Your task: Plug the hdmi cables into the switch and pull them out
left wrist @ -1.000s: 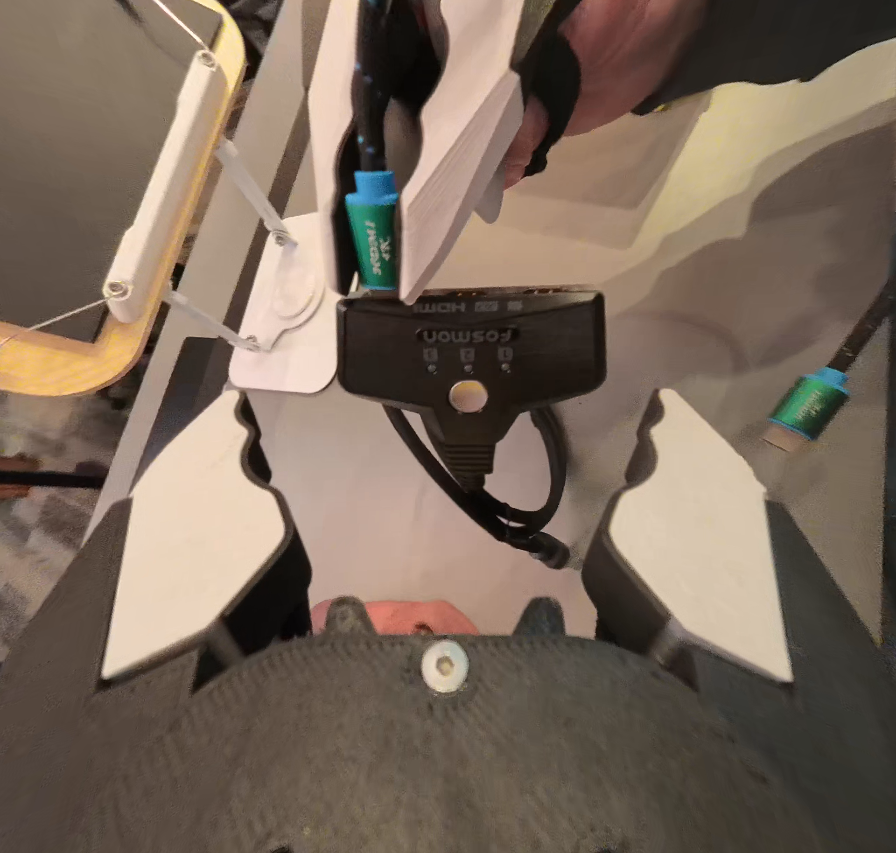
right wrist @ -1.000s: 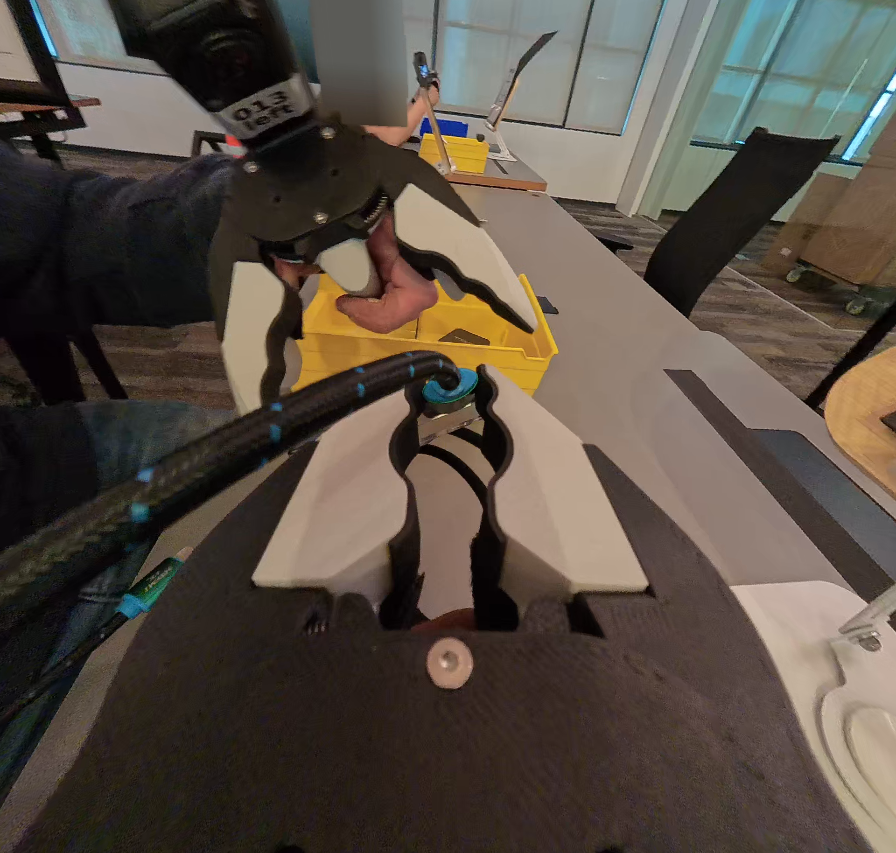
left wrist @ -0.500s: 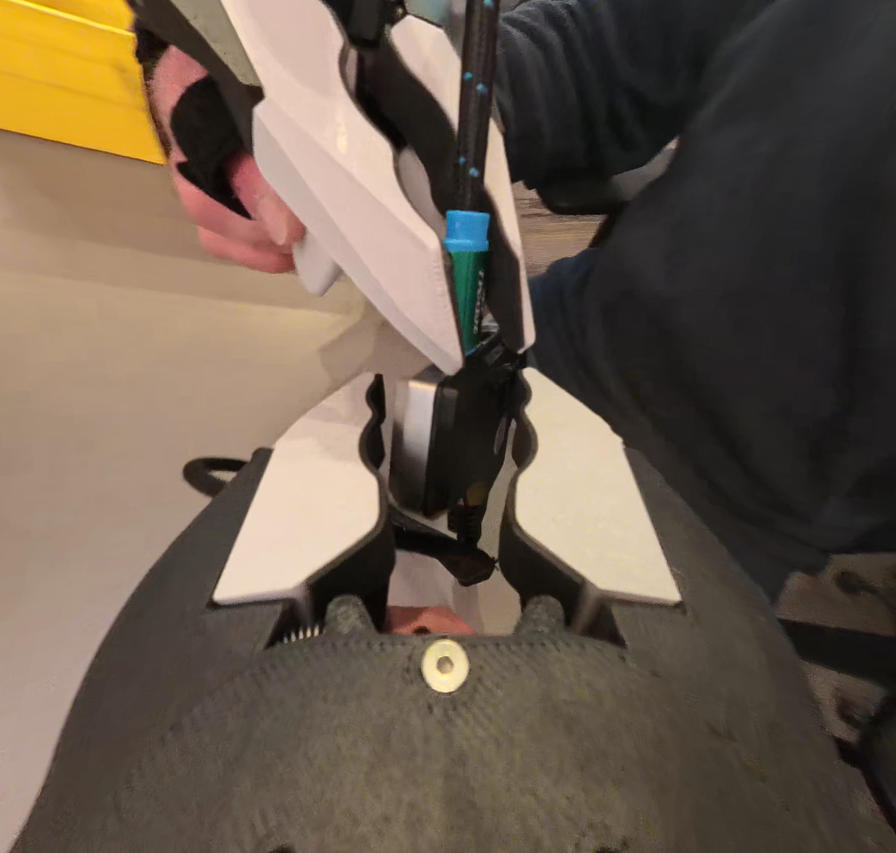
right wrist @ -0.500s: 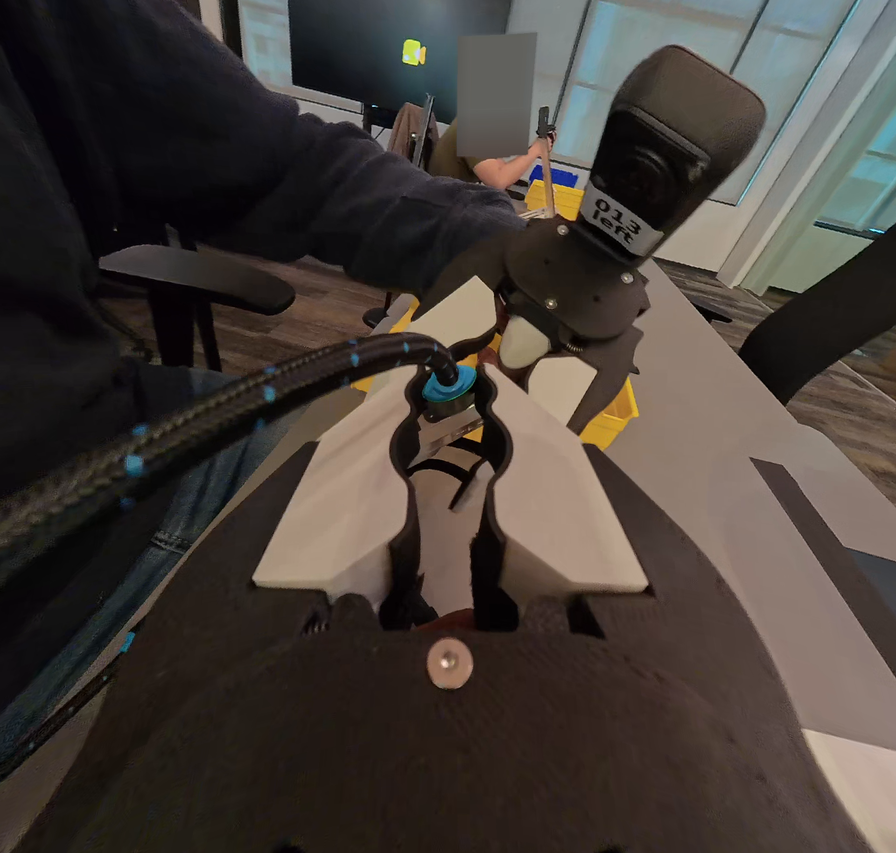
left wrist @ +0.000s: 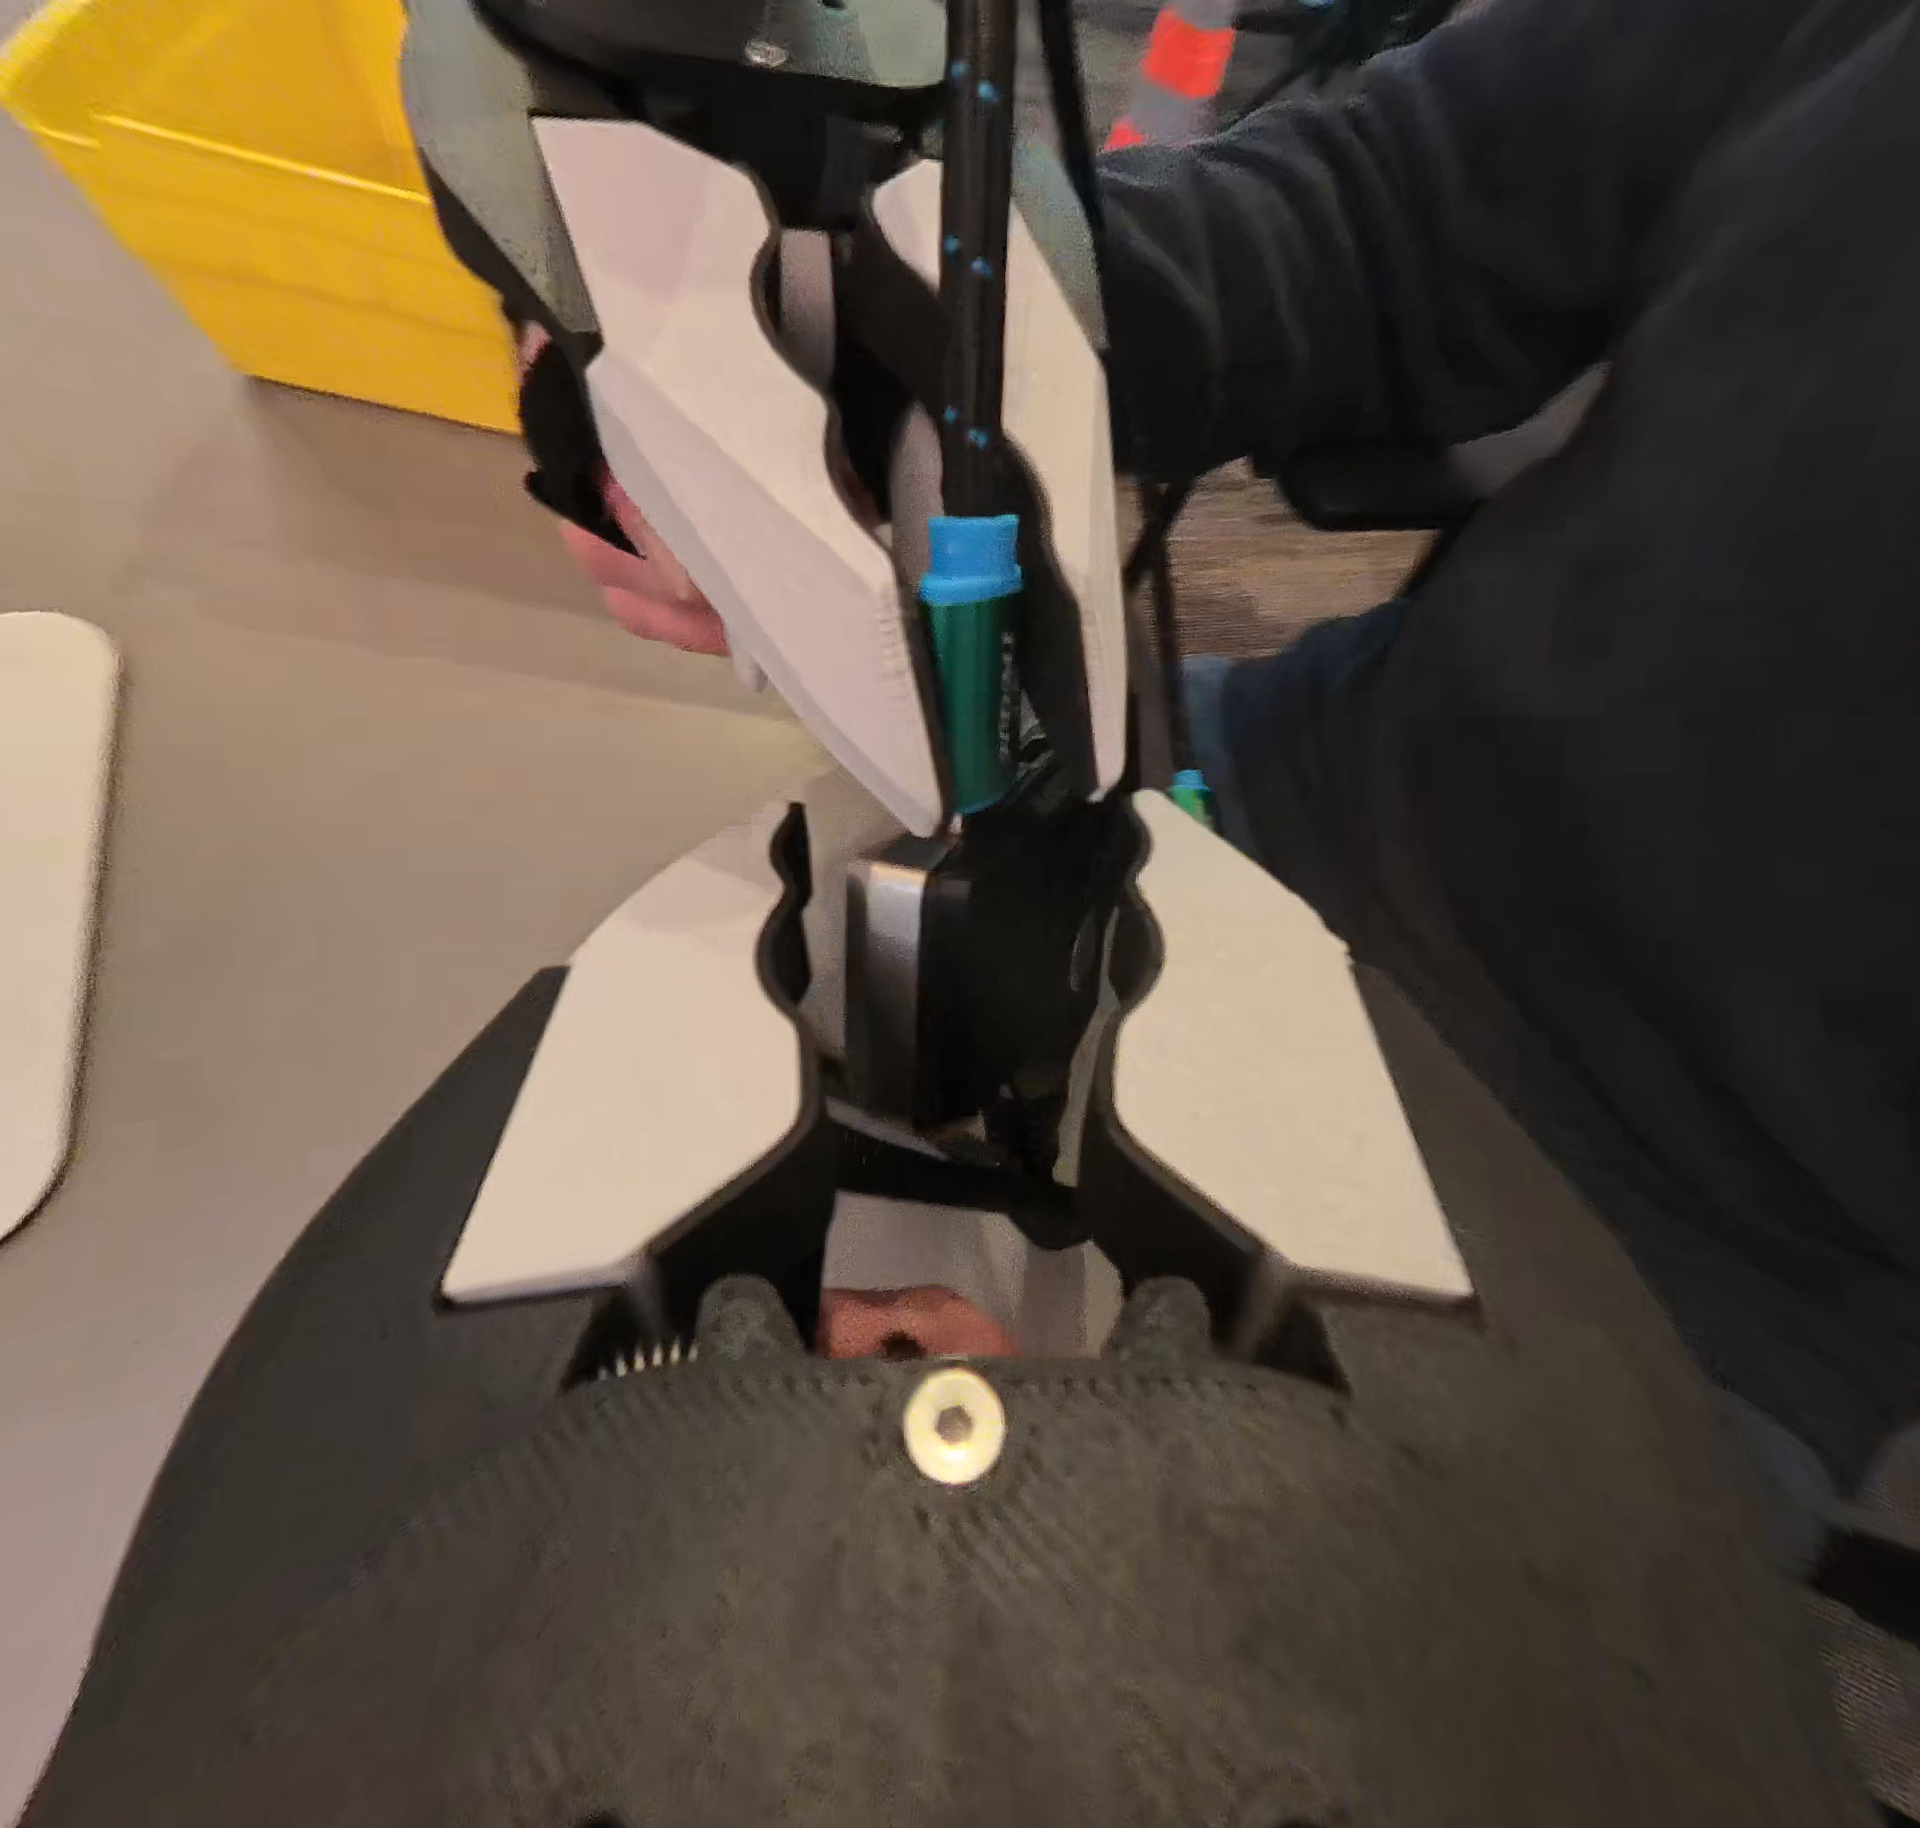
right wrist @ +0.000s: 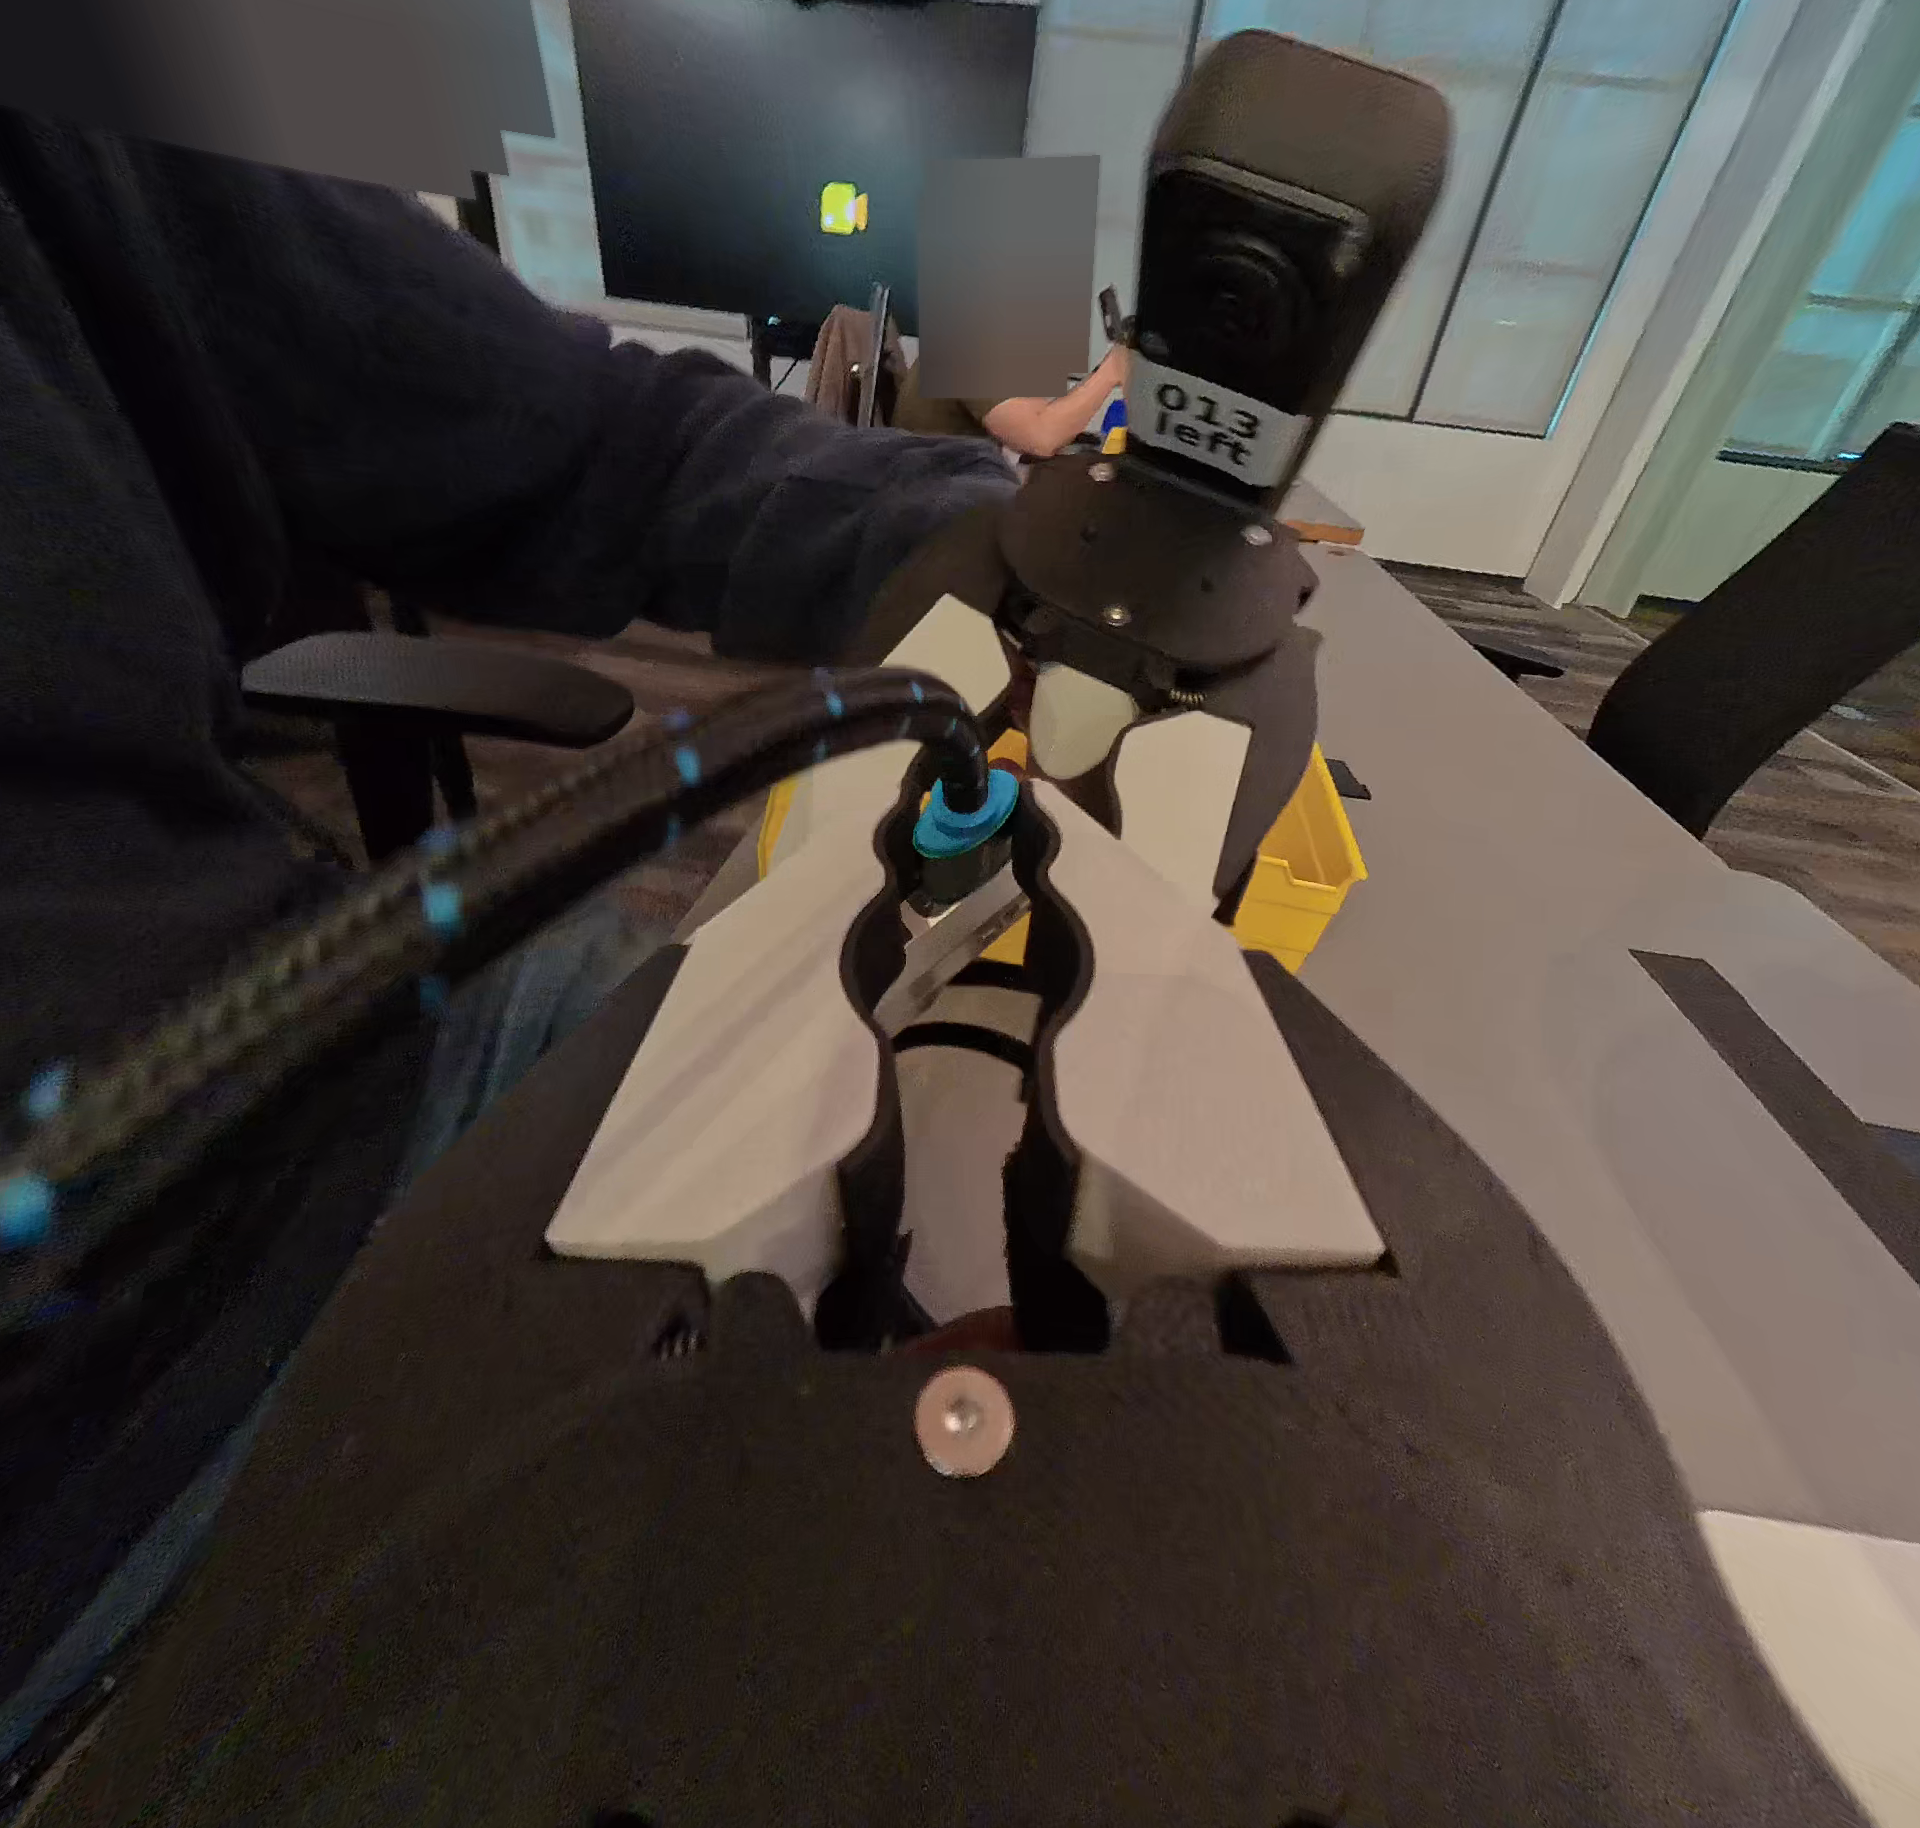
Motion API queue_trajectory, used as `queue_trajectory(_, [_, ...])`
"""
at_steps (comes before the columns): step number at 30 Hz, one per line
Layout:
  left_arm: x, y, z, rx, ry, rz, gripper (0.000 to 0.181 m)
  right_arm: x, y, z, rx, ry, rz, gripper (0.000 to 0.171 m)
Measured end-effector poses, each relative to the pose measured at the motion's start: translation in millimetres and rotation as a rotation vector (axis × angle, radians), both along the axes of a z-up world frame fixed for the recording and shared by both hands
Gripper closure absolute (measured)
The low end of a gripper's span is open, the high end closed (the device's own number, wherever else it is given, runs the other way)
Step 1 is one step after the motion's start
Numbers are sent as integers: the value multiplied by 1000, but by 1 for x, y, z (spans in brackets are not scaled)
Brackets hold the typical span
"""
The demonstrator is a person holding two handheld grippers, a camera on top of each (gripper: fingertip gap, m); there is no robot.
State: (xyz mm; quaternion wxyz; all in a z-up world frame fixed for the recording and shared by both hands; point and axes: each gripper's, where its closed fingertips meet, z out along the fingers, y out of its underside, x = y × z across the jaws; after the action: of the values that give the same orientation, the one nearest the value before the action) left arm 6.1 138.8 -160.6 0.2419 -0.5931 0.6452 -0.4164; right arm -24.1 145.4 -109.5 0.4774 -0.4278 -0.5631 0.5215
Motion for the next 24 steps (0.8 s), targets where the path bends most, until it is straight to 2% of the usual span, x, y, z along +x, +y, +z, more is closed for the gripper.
queue_trajectory(3, [-2,12,0,147,10,152,87,0,11,2,-57,23,-66,156])
queue_trajectory(5, [-3,13,1,237,27,237,72,0,18,2,-71,27,-116,157])
queue_trajectory(6, [-3,18,3,307,35,321,49,0,21,2,-74,28,-141,156])
queue_trajectory(7, [-1,14,3,346,44,350,37,-1,23,3,-74,33,-155,156])
queue_trajectory(11, [2,26,-16,532,156,580,35,-5,24,6,-64,40,-190,157])
queue_trajectory(13, [-1,42,-13,652,132,696,35,-7,22,7,-62,44,-194,157])
queue_trajectory(16, [-3,53,-6,730,76,815,37,-8,24,11,-65,67,-233,158])
queue_trajectory(18, [2,50,-4,796,51,802,53,-6,25,12,-66,74,-251,157])
queue_trajectory(24, [5,52,-5,780,20,781,56,-4,30,10,-80,78,-280,158])
